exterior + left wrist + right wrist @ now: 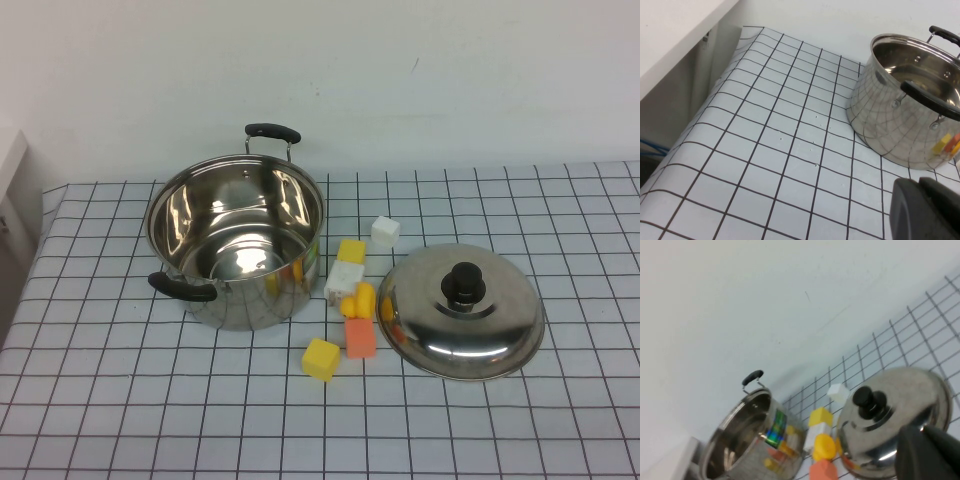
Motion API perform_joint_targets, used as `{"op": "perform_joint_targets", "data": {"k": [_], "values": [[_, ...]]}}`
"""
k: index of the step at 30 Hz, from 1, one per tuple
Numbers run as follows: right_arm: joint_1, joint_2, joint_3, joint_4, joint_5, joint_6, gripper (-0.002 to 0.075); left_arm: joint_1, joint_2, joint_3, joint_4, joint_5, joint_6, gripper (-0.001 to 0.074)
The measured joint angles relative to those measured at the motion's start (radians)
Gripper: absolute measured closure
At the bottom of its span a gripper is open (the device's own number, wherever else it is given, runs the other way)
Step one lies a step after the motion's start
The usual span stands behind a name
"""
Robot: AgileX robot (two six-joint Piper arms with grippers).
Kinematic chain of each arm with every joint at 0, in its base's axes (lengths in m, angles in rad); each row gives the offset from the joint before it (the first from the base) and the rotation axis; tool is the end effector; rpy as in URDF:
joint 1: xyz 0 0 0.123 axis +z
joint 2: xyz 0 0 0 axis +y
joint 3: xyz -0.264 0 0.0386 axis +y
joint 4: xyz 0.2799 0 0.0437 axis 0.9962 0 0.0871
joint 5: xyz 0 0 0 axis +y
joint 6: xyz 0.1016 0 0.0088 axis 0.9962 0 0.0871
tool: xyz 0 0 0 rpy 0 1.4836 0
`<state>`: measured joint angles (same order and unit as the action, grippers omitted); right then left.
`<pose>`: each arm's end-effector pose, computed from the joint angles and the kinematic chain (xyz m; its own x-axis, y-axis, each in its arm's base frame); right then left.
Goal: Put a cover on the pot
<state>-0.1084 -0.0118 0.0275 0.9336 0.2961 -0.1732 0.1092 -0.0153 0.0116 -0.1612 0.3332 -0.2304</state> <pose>0.1166 0.0114 0.1870 -0.1645 0.6765 -0.7178 -0.0214 0.7251 0.6883 0.1140 0.0071 0.1782 -0.1959 -0.3968 -0.8968 -0.1416 0.9163 -0.3745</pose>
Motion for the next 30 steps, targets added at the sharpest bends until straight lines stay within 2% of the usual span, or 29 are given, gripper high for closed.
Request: {"op": "perform_joint_targets", "data": {"k": [9,16,25,30], "values": [[0.000,0.000,-0.012,0.034,-0.088,-0.284,0.0728,0.000,0.000,0.000,0.000,0.000,0.000,0.0738],[0.000,0.018,-0.203,0.038,-0.046,-0.583,0.0728,0.000,0.000,0.000,0.000,0.000,0.000,0.0738],[0.000,0.366,-0.507,0.052,0.115,-0.809,0.0728,0.000,0.000,0.000,0.000,0.000,-0.004,0.0738],[0.034,0.623,-0.662,0.199,0.211,-0.965,0.0728,0.000,0.000,0.000,0.000,0.000,-0.004,0.0738]]}}
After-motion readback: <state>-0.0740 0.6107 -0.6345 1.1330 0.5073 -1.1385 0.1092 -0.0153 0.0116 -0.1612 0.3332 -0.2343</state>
